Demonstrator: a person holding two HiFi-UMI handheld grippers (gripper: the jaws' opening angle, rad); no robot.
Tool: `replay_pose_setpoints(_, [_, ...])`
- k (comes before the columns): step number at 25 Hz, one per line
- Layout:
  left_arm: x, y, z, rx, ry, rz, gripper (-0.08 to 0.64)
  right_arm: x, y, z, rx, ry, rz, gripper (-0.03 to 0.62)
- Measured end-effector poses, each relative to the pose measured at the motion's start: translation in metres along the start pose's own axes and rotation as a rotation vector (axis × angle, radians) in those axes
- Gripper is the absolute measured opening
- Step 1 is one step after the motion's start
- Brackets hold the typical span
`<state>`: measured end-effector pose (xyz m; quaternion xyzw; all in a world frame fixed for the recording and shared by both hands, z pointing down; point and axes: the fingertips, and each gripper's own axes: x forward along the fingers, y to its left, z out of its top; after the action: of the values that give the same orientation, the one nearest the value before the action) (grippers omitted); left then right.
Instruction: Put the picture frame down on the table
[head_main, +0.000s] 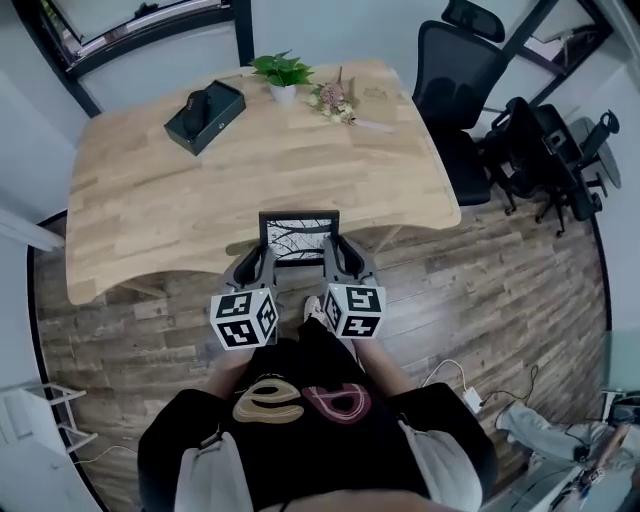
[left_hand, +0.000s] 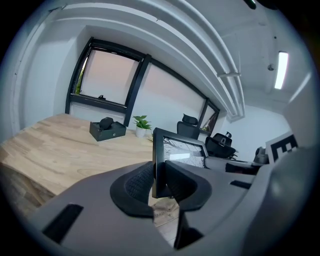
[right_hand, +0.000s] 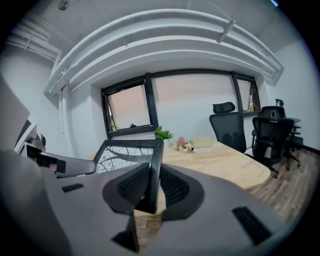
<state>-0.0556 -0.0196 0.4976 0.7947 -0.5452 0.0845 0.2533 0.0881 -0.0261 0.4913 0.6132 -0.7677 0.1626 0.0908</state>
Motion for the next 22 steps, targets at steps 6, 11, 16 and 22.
replay_pose_setpoints(6, [0.050,-0.012,0.014,-0.041,-0.010,0.060,0.081,0.042,-0.037,0.019,-0.037,0.019,0.053,0.077])
replay_pose_setpoints(11, [0.086,-0.019,0.020,-0.072,-0.015,0.092,0.081,0.073,-0.063,0.031,-0.057,0.035,0.085,0.075])
replay_pose_setpoints(16, [0.103,-0.019,0.025,-0.080,-0.020,0.116,0.081,0.089,-0.073,0.035,-0.060,0.046,0.111,0.077])
replay_pose_setpoints(22, [0.115,-0.015,0.029,-0.095,-0.018,0.132,0.081,0.101,-0.076,0.038,-0.063,0.054,0.119,0.077])
